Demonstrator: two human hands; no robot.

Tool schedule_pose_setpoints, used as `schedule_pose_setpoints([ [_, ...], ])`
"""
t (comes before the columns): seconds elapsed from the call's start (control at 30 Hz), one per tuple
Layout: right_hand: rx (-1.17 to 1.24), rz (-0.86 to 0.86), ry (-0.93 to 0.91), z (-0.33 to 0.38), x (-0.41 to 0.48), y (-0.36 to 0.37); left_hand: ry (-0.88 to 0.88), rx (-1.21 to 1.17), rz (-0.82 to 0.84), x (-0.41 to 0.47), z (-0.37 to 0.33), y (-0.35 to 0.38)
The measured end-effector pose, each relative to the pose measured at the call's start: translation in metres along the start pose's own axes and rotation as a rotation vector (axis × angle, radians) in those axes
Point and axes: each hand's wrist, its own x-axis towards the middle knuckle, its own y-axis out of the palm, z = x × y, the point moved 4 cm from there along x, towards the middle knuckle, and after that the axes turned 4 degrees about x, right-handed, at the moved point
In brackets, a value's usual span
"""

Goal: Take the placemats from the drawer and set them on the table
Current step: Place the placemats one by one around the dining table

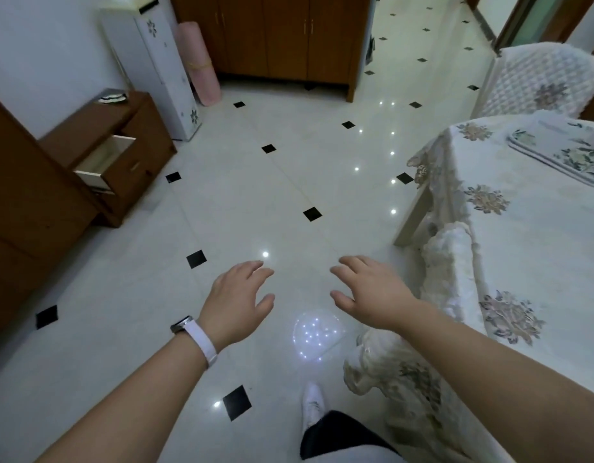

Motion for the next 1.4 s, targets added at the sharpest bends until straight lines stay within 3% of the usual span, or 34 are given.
schedule_pose_setpoints([
  [0.17,0.038,0.018,-0.021,-0.018,0.072,-0.027,-0.038,0.023,0.001,0.066,0.019,-0.025],
  [0.37,0.046,-0.071,-0.037,-0.034,0.152,-0.075,-0.113,-0.044,-0.111,0.148,0.039,-0.059],
  [0.77,0.014,-0.042,0.056,-0.064,0.251,-0.085,-0.068,-0.155,-0.027,0.263,0.09,-0.056],
  [1.17,0.013,-0.053,0.336,-0.053,0.379,-0.098,0.157,-0.189,0.097,0.426,0.185,-0.078],
  [1.4,0.006,-0.061,0.463,-0.063,0.394,-0.109,0.283,-0.197,0.134,0.489,0.184,-0.081],
])
